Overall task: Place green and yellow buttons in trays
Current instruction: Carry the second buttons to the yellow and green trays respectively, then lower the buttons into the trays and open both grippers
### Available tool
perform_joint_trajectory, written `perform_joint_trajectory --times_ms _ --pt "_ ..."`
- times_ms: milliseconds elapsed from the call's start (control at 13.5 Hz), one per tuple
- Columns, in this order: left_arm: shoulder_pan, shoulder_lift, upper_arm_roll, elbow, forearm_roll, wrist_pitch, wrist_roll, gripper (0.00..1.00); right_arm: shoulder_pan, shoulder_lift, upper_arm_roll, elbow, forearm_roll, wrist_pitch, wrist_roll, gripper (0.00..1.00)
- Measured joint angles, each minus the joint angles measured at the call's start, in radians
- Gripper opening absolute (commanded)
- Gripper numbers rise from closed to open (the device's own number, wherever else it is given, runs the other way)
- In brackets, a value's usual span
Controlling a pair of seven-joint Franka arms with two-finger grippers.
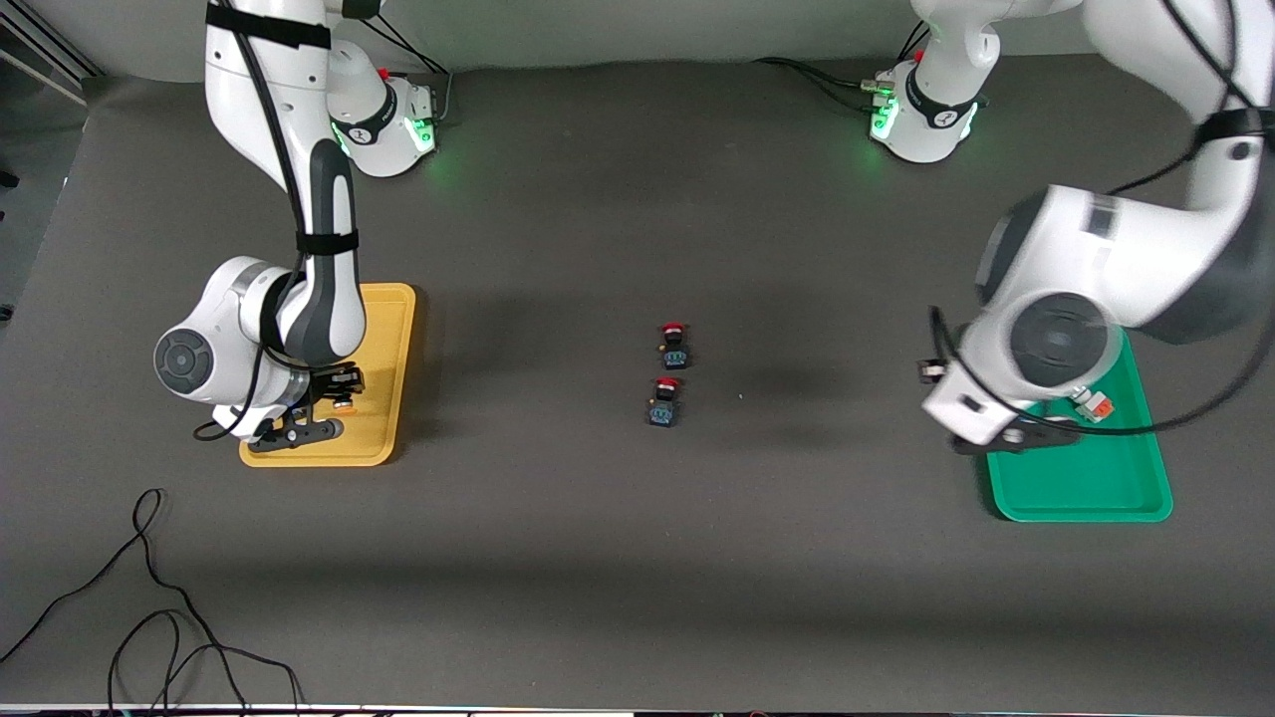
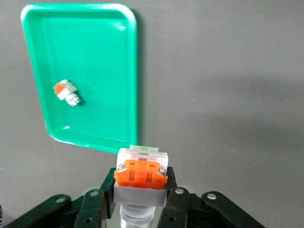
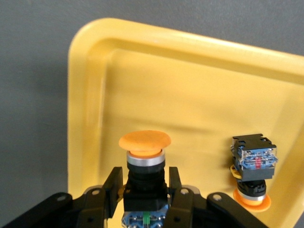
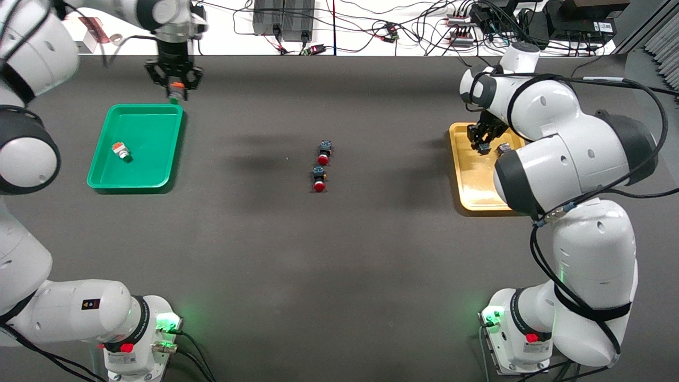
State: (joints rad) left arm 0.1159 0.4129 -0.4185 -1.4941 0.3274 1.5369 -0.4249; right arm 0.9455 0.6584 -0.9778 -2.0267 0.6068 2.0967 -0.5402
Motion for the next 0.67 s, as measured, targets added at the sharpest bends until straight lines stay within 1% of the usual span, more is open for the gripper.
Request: perform_joint_trajectory --times_ms 74,222,370,443,517,665 --pt "0.039 0.0 0.001 -0.004 0.0 0.003 0.048 0.0 -0.016 0.002 0.014 0.002 0.001 0.003 0.0 1.0" --pt "0.11 0.0 0.003 -0.024 0.0 0.029 0.13 0.0 -0.02 0.002 0.019 0.008 0.001 0.002 0.0 1.0" --pt "0.175 0.0 0.003 -0.075 0.0 0.104 0.195 0.0 -0.02 0.0 0.019 0.028 0.004 -0.006 0.001 1.0" --pt "0.2 -0.001 0.004 -0.111 0.0 0.153 0.216 0.0 -0.02 -0.002 0.016 0.048 0.004 -0.033 0.002 1.0" --pt "0.227 -0.001 0.004 -0.154 0.001 0.216 0.233 0.0 -0.018 -0.003 0.003 0.079 0.004 -0.079 0.003 1.0" --pt "0.284 0.001 0.006 -0.255 0.002 0.368 0.26 0.0 -0.01 -0.006 -0.057 0.162 0.001 -0.203 0.004 1.0"
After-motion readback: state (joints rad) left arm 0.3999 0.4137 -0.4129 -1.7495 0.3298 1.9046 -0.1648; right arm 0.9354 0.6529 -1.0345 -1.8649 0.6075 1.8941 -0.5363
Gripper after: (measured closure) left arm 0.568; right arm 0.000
